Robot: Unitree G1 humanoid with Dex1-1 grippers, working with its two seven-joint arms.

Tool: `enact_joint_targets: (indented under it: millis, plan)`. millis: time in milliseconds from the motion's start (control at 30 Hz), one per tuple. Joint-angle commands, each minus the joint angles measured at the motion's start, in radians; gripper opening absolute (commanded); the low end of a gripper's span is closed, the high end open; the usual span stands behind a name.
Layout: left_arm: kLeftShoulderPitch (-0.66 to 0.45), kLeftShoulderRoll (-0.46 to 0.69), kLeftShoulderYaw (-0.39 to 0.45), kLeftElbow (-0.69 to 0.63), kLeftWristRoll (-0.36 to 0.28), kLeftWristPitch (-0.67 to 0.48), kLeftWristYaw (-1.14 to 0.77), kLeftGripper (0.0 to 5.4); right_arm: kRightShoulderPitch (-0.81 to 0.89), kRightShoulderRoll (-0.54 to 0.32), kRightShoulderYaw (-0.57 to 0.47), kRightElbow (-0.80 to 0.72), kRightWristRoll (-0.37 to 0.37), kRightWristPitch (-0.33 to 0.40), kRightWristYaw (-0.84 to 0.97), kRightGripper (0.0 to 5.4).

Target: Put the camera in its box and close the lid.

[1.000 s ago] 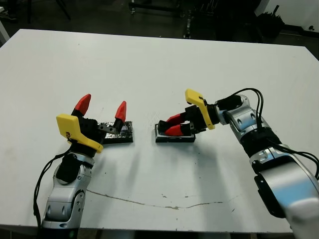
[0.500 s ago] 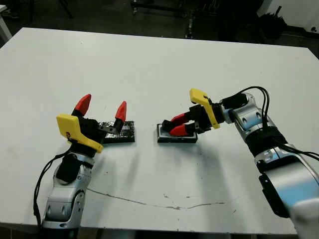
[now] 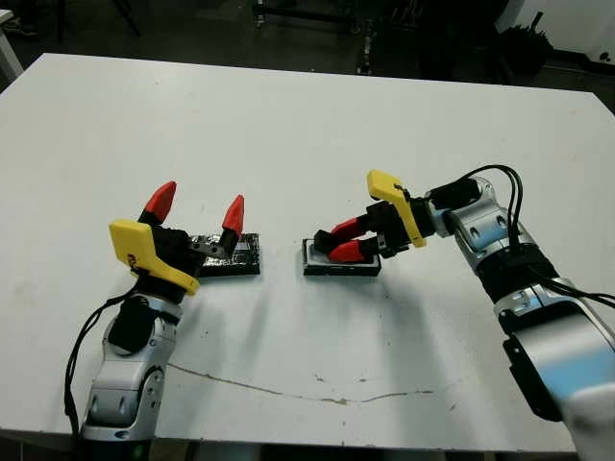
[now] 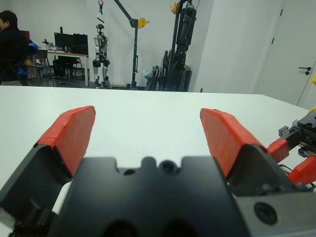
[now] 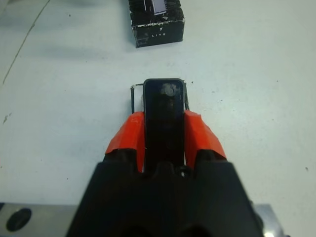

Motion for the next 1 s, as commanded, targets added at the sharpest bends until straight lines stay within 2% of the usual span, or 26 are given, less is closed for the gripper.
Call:
enact_joint_targets:
  millis: [33, 233, 267, 467, 700, 833, 1000]
  plan:
    - [-0.001, 0.004, 0.003, 0.001, 0.002, 0.010, -0.001, 5.40, 0.019, -0.065, 0.017, 0.032, -0.057, -0.001, -0.011, 1.67]
    - [0.000, 0.002, 0.004, 0.003, 0.002, 0.009, -0.001, 5.40, 0.013, -0.066, 0.025, 0.033, -0.067, -0.016, -0.023, 1.67]
    - [0.000, 0.001, 0.004, 0.003, -0.001, 0.010, -0.002, 5.40, 0.014, -0.064, 0.020, 0.039, -0.060, -0.024, -0.018, 1.96]
    - [0.002, 0.001, 0.002, 0.005, 0.004, 0.007, 0.001, 5.40, 0.006, -0.068, 0.025, 0.037, -0.075, -0.066, -0.015, 2.70]
    - [0.002, 0.000, 0.003, 0.005, -0.002, 0.006, -0.003, 5.40, 0.005, -0.081, 0.008, -0.002, -0.081, -0.072, -0.023, 3.69]
    - [0.003, 0.002, 0.001, 0.005, 0.004, 0.006, -0.001, 5.40, 0.015, -0.096, -0.029, -0.048, -0.053, -0.064, -0.025, 4.25]
    - [0.005, 0.002, 0.002, 0.002, 0.004, 0.008, 0.000, 5.40, 0.015, -0.116, -0.081, -0.107, 0.007, 0.008, 0.003, 4.97]
